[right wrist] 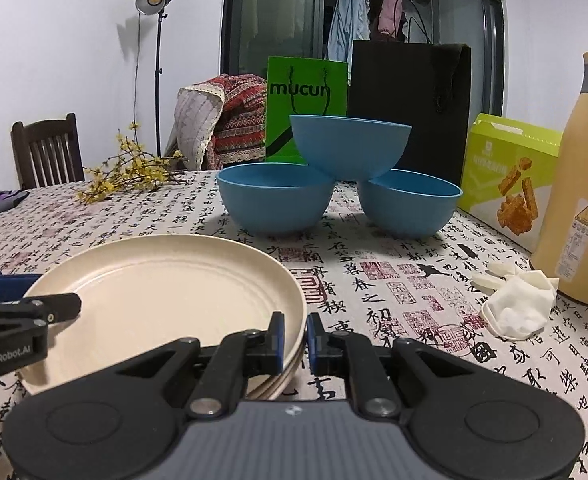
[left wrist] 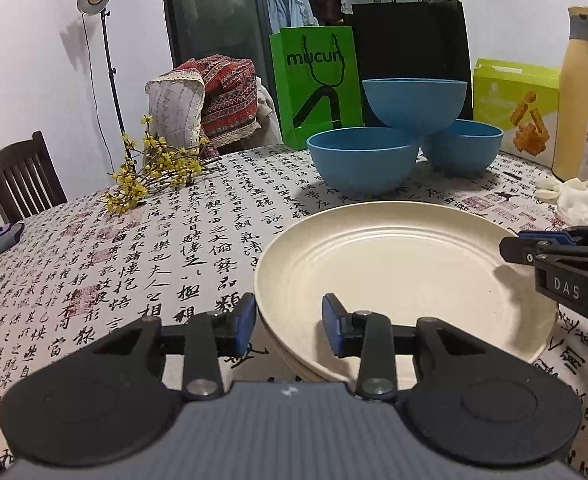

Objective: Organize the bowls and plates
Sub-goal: 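Lower the cream plate onto the plate stack with both tools, then open the left tool off the plate rim while the right tool opens too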

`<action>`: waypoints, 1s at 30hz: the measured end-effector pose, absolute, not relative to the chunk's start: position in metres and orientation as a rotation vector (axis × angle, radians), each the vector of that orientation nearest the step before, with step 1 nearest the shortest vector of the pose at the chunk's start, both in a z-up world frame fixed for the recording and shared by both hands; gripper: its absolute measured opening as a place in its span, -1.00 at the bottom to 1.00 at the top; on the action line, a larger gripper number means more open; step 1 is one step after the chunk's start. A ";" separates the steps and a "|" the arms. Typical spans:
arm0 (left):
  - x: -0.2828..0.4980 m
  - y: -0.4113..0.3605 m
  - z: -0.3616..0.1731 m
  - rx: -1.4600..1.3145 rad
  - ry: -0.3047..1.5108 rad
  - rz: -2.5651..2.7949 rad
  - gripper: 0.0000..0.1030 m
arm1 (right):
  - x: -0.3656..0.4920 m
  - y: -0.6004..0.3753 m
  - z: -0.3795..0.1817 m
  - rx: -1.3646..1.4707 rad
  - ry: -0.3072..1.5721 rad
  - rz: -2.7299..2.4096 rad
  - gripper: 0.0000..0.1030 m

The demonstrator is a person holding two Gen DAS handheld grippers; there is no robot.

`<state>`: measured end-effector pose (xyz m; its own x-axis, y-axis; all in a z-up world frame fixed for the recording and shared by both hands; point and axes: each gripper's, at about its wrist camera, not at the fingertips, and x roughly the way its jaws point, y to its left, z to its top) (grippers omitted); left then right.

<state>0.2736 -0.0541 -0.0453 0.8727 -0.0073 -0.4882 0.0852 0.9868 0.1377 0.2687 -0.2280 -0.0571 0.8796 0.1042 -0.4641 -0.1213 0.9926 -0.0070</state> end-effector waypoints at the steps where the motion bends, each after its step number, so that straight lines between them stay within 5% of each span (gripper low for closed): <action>1: 0.273 -0.054 -0.046 0.155 0.506 -0.051 -0.25 | 0.269 -0.229 -0.057 -0.029 0.480 0.122 -0.75; 11: 0.272 -0.056 -0.049 0.153 0.490 -0.058 -0.11 | 0.268 -0.247 -0.059 0.121 0.460 0.173 -0.67; 13: 0.270 -0.052 -0.046 0.124 0.484 -0.072 0.09 | 0.268 -0.252 -0.057 0.164 0.450 0.195 -0.48; 18: 0.257 -0.035 -0.031 0.051 0.401 -0.064 0.68 | 0.267 -0.260 -0.052 0.236 0.384 0.221 0.56; 21: 0.247 -0.020 -0.025 -0.001 0.358 -0.043 1.00 | 0.264 -0.264 -0.054 0.259 0.342 0.231 0.98; 30: 0.224 0.014 -0.032 -0.062 0.273 0.069 1.00 | 0.249 -0.257 -0.053 0.207 0.262 0.176 1.00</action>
